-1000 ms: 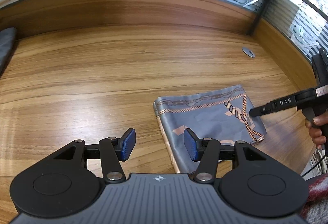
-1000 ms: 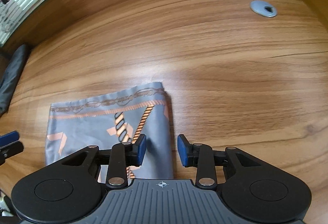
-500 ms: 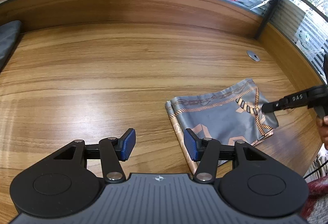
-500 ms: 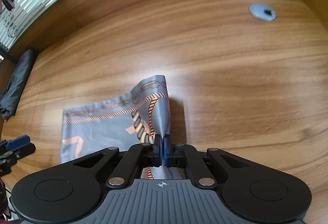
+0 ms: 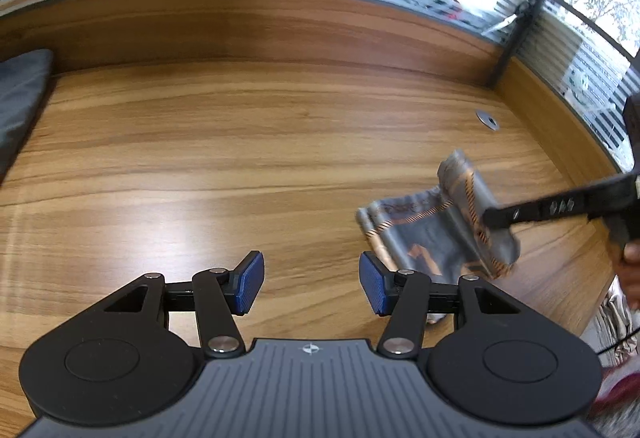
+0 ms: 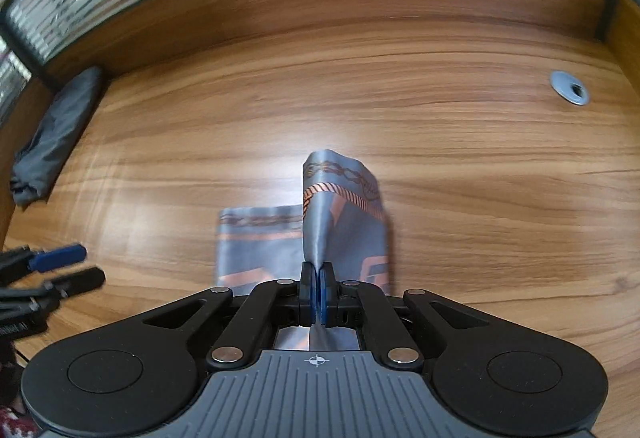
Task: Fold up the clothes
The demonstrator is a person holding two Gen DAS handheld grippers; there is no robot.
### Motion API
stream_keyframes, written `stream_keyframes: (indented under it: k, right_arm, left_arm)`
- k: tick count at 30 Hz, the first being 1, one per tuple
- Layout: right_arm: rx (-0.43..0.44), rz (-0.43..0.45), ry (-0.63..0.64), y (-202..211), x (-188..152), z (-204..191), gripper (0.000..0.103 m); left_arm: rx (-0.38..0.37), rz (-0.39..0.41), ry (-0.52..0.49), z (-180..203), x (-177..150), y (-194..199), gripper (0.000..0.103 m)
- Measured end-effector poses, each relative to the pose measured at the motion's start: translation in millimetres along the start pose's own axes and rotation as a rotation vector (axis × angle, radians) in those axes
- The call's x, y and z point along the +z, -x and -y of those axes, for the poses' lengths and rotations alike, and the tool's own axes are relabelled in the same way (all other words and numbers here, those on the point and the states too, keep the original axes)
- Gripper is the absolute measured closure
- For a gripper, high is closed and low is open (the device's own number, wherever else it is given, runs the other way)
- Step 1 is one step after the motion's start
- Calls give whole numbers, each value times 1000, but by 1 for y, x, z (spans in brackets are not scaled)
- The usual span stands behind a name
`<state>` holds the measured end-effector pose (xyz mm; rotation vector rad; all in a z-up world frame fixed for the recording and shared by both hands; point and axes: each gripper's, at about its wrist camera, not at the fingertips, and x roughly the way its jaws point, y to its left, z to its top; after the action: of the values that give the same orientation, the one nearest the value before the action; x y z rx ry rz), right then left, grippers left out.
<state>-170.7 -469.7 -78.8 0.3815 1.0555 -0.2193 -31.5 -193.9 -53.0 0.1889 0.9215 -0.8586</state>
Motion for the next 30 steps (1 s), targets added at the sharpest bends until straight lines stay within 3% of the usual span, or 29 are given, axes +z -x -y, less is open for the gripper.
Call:
stream_keyframes:
  k: [12,14,16,22,30]
  right_arm:
    - [-62,-44,32,-40,-13,-70,98]
    - [-57,-42,22,-42,-15,-73,94]
    - [-35,-35,12,-40,-18,-76,79]
    - [109,6,15,-15,-25,-61,76]
    - [118,-12,71,15,-32,-11,76]
  left_arm:
    - [-24,-8,24,-51,19,14,42]
    - [-34,-12,44,-54,23,12,41]
    - [-52,-14,69,-54,27,9,41]
    - [-92,-24,117,-34,32,-7,40]
    - [-104,-50,152,23,27,-44,42]
